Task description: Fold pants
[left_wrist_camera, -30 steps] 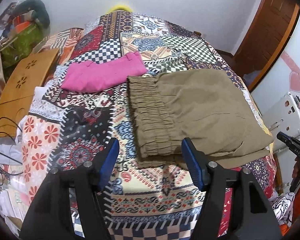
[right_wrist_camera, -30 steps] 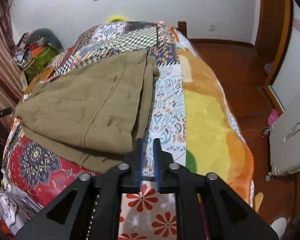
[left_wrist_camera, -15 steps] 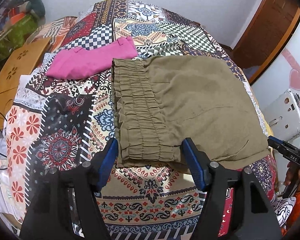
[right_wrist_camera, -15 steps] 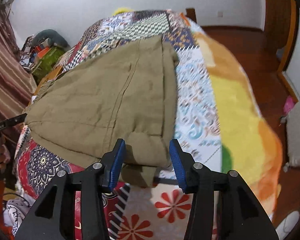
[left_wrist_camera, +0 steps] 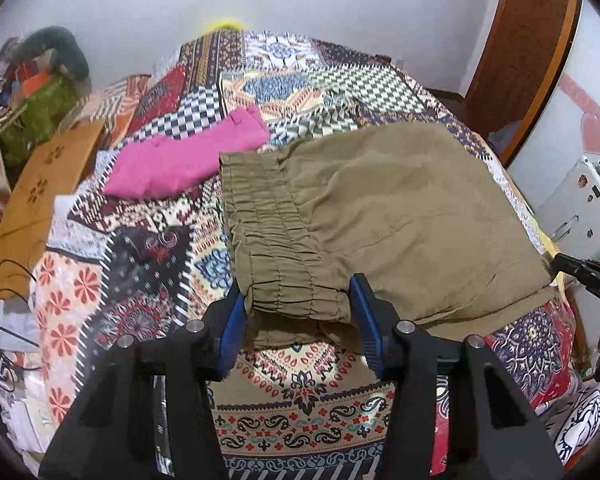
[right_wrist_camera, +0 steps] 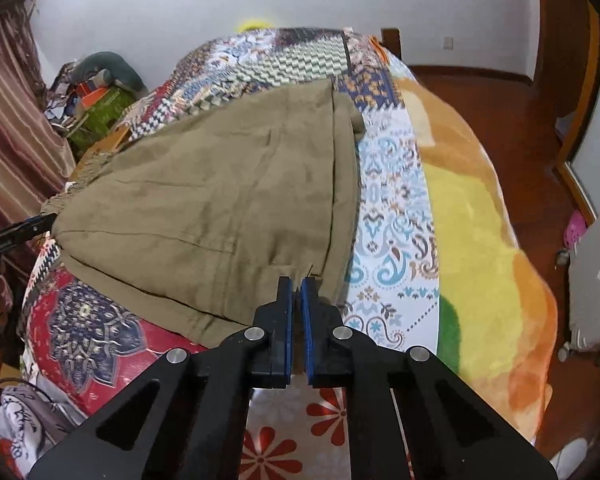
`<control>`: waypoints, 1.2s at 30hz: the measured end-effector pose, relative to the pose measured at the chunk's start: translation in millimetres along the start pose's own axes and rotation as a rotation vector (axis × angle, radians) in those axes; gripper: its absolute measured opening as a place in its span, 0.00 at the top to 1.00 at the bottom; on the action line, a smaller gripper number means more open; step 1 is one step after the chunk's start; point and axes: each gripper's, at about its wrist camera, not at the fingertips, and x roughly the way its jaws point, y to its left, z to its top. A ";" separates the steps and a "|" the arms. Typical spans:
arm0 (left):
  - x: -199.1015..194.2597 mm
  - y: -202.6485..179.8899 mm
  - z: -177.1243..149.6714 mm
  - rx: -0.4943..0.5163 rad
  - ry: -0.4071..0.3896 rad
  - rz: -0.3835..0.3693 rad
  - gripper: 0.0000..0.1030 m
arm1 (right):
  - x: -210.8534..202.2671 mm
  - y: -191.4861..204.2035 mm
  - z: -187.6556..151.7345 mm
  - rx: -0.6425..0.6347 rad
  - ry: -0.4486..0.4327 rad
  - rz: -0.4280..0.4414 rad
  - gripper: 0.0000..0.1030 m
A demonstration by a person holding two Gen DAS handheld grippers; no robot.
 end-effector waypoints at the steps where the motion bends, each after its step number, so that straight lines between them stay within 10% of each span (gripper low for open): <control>1: -3.3 0.6 2.3 0.001 -0.010 -0.001 0.52 | -1.7 1.0 1.2 -0.005 -0.005 -0.001 0.96; 17: 20.7 16.9 -21.4 -0.056 0.067 -0.059 0.51 | 8.2 -6.8 -7.2 0.048 0.068 -0.018 0.96; 23: 20.8 9.5 -20.7 -0.014 0.065 -0.024 0.50 | 9.4 -5.3 -3.0 0.028 0.047 -0.032 0.58; 36: 23.3 12.0 -20.1 -0.026 0.073 -0.031 0.50 | 15.3 -9.6 -11.0 0.051 0.055 0.035 0.92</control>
